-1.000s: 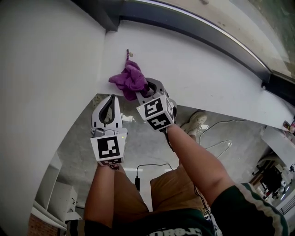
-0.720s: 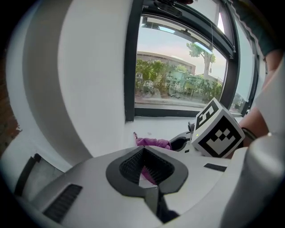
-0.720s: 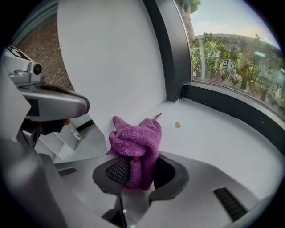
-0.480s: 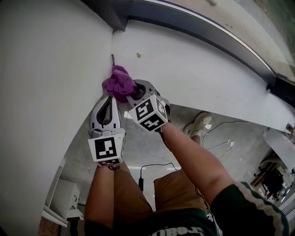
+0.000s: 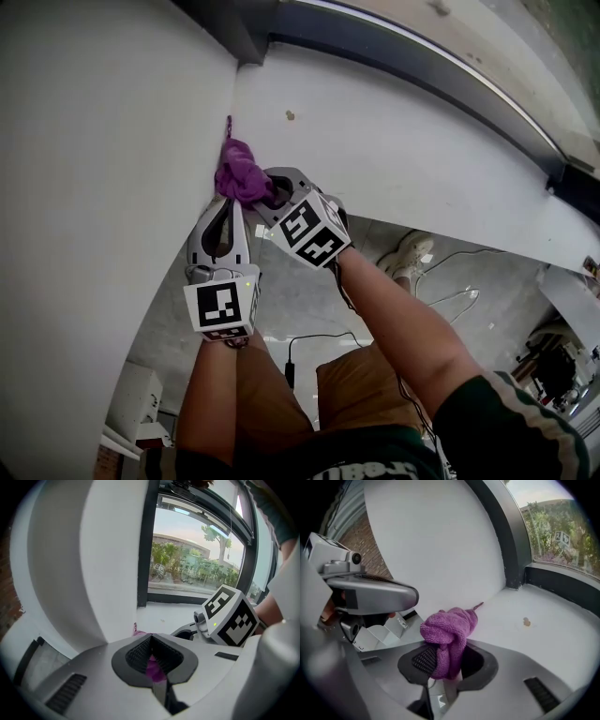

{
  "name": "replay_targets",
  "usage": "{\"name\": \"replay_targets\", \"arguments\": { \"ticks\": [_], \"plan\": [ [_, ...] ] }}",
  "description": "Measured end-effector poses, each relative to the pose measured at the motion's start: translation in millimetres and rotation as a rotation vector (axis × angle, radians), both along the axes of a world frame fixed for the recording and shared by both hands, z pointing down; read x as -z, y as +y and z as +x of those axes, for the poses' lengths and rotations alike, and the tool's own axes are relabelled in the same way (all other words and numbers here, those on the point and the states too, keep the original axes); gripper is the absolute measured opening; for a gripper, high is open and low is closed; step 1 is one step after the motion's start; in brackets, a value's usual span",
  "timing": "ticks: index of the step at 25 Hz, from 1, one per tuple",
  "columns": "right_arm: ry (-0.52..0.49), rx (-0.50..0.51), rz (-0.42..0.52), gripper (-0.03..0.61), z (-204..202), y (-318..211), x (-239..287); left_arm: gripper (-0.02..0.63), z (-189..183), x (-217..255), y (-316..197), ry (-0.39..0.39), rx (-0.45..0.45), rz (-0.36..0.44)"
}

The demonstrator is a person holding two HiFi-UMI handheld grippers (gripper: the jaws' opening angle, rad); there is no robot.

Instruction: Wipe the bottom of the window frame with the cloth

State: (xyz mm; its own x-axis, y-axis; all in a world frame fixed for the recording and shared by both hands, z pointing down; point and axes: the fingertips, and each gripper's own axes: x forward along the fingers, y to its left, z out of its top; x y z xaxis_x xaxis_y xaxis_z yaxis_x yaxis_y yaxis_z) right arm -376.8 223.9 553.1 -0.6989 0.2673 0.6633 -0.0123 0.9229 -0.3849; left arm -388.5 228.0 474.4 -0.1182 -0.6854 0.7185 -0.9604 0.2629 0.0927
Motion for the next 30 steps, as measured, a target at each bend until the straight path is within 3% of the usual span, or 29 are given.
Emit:
{"name": "replay_targets", "arguments": {
  "ticks": [16, 30],
  "plan": [
    [-0.029, -0.123, 0.012, 0.112, -9, -54, 7, 0.009, 4, -4, -15, 0.039, 0.019, 0.011],
    [-0.06, -0.205, 0.066, 0.112, -10, -122, 21, 0.009, 2, 7, -68, 0.006, -0.018, 0.049]
  ]
}}
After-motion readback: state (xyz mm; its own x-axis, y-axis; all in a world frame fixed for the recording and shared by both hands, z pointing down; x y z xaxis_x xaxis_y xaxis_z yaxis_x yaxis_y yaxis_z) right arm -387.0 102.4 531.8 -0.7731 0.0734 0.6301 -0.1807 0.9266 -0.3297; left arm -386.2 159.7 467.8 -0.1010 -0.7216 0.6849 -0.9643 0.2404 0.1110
